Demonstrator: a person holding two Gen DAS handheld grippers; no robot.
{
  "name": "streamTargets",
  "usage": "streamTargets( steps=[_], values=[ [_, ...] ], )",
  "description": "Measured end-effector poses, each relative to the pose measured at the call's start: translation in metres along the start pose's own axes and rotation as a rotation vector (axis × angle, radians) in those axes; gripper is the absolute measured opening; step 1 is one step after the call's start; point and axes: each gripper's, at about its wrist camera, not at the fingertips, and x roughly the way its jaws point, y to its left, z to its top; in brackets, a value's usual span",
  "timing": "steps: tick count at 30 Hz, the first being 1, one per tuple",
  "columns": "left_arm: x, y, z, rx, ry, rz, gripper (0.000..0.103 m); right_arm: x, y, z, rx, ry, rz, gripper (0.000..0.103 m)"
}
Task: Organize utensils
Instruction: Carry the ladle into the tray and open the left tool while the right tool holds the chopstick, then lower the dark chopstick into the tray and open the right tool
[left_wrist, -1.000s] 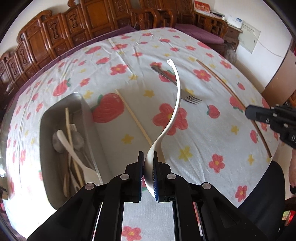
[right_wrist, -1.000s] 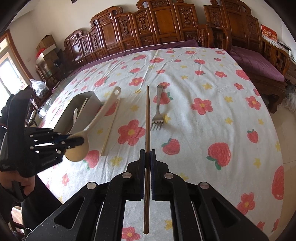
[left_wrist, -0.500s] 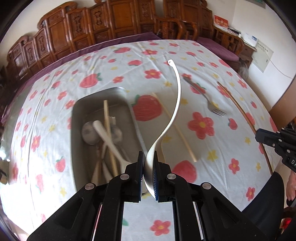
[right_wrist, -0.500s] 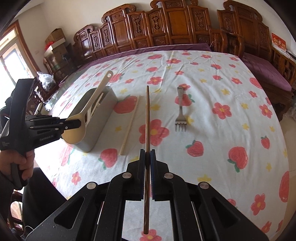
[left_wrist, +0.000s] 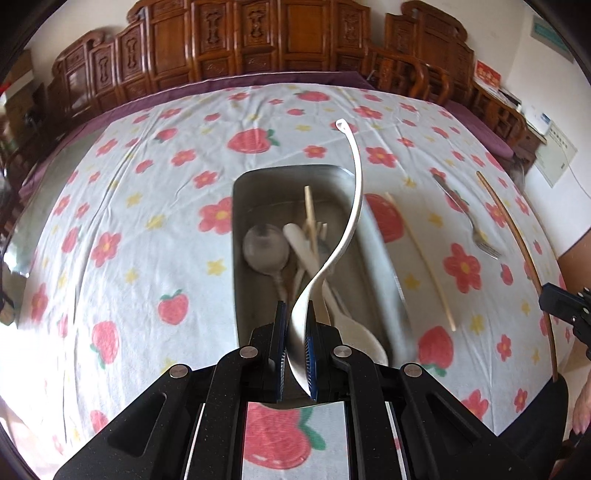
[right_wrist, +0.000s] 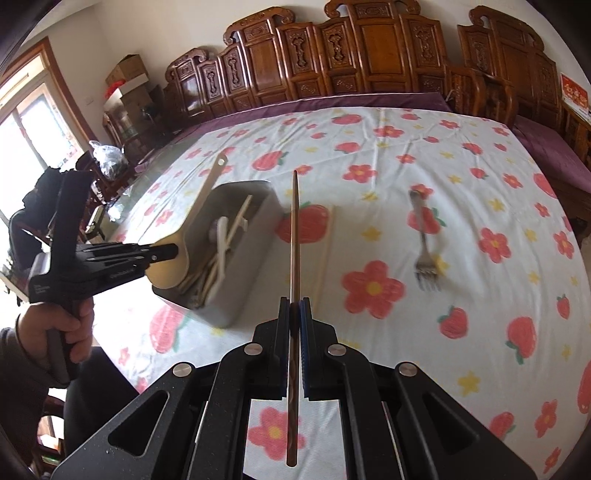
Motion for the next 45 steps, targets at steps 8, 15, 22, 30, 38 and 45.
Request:
streamTargets(
  steps=[8, 15, 22, 30, 38, 45],
  values=[
    [0.006, 0.010, -0.006, -0.002, 0.013, -0.007, 0.035, 0.011, 0.030, 0.009, -0.031, 0.015, 0.007, 0.006],
    [-0.016, 0.022, -0.015, -0.002, -0.047, -0.017, 0.044, 0.028, 0.049, 0.017, -0.055, 0.037, 0.002, 0.006],
    [-0.046, 0.036, -0.026, 0.010, -0.128, -0.013, 0.056, 0.048, 0.074, 0.032, -0.073, 0.032, 0.009, 0.006],
    [-0.062, 0.053, -0.029, -0.014, -0.198, -0.008, 0.073, 0.077, 0.089, 0.051, -0.048, 0.032, 0.031, 0.006],
    [-0.070, 0.070, -0.031, -0.041, -0.273, 0.032, 0.090, 0.104, 0.089, 0.062, -0.029, 0.060, 0.031, 0.006],
    [-0.078, 0.074, -0.033, -0.046, -0.335, 0.032, 0.093, 0.120, 0.099, 0.068, -0.054, 0.087, 0.022, 0.006]
  ],
)
